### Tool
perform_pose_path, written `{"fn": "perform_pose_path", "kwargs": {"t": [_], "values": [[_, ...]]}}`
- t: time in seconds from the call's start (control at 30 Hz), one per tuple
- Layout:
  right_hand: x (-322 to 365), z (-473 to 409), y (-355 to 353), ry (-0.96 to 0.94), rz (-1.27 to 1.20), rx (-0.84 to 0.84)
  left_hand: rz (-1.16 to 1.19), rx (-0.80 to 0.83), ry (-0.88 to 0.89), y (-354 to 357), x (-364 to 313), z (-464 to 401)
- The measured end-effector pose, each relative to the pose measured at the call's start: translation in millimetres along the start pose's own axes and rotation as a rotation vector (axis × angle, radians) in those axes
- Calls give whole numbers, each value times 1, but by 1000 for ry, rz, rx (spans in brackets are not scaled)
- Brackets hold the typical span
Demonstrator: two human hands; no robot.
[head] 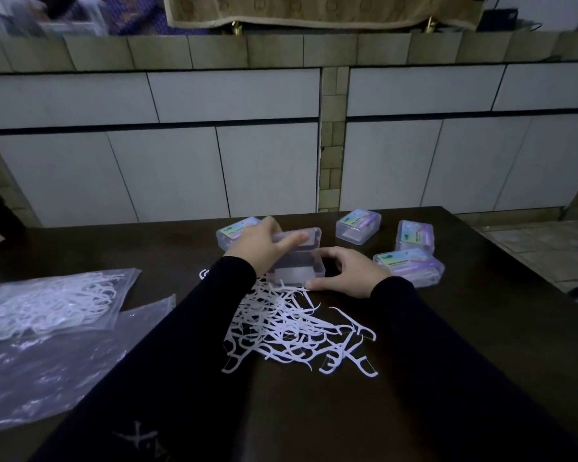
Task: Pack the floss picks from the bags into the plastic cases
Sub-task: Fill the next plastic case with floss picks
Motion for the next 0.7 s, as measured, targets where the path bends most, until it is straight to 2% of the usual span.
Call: {"fn": "perform_pose_path", "kwargs": {"t": [0.07,0.17,0.27,0.33,0.47,0.57,0.7], "values": [[-2,2,2,14,-8,-42,137,-79,-104,-4,4,-5],[-4,5,2,21,1,-95,176,-177,-220,-1,5,-12],[-6,6,3,43,25,-133,250,-171,-325,9,5,-17],[-7,6,3,56,46,-151,190,-172,-349,11,2,-18],[-10,5,4,66,63,-163,46,-217,-300,11,0,-22],[-10,5,5,61,80,-157,-24,-168,-240,12,1,-18],[1,9,4,-21,149,-193,29,-162,-134,5,11,-5]]}}
Point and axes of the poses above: each hand's wrist, its own z-axis away from the middle knuckle, its own y-axis out of the palm, x = y × z, the point moved 4 cm from there along -z, towards the middle knuckle, and after that the axes turned 14 degrees about -y, right-handed, at the moved point
